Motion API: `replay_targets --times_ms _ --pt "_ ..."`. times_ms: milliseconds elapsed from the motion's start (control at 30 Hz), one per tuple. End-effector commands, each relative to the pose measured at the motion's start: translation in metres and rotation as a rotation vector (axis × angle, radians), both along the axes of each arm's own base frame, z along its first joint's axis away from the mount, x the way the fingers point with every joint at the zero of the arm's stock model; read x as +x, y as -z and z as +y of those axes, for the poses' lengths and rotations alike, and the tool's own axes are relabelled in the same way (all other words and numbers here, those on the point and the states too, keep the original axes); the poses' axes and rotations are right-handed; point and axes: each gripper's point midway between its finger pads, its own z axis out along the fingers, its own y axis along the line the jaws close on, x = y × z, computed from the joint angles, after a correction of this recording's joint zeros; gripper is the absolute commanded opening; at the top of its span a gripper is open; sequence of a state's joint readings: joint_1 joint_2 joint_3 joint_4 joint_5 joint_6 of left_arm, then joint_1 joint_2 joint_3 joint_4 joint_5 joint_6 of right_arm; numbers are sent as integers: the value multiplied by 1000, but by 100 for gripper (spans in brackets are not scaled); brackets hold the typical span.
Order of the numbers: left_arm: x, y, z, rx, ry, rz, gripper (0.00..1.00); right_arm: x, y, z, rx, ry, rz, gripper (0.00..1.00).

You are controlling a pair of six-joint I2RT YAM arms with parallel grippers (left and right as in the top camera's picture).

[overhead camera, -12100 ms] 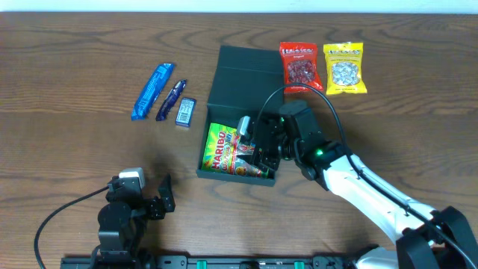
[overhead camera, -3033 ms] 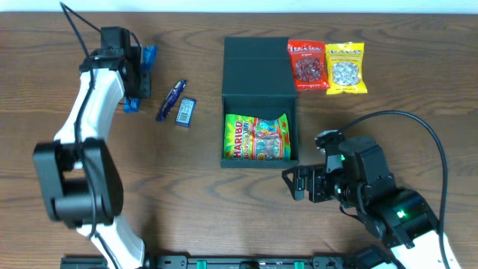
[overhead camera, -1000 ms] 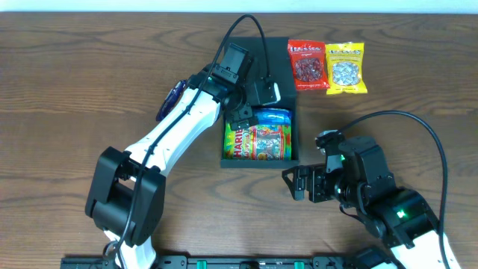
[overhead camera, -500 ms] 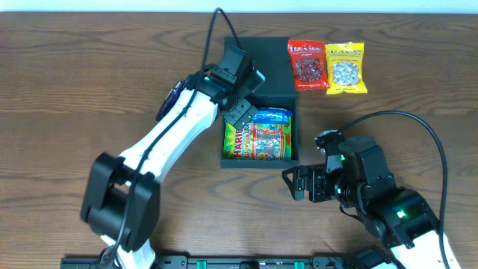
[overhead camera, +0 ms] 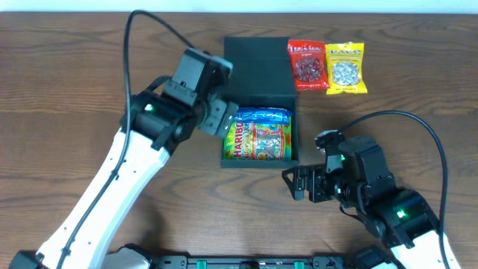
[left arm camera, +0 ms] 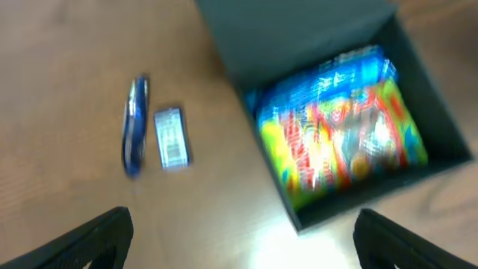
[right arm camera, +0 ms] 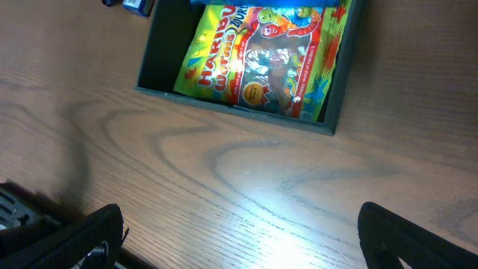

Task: Pack container
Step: 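Release the blue bar and lift left gripper beside the box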

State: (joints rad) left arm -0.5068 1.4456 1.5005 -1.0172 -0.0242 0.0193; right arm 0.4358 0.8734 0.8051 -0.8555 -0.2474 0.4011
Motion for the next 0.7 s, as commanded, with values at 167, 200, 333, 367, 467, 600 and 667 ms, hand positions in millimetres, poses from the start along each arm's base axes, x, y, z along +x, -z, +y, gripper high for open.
replay_targets --times_ms 167,200,333,367,467,600,667 --pt "-32 13 21 65 -53 145 95 2 -7 1 7 -4 -17 99" --pt "-33 14 21 68 -52 151 95 2 -7 1 8 -4 -17 99" --pt "-33 14 21 70 -52 153 95 2 -7 1 8 -4 -18 99" --pt "-33 14 21 70 -52 153 95 2 -7 1 8 -4 -17 99" --pt "-33 14 21 70 -52 153 95 2 -7 1 9 -4 -19 99" --pt "-33 14 21 70 -52 153 95 9 -10 0 3 9 -49 99" --pt "-33 14 21 70 -52 153 95 18 -13 -4 -19 39 -86 99"
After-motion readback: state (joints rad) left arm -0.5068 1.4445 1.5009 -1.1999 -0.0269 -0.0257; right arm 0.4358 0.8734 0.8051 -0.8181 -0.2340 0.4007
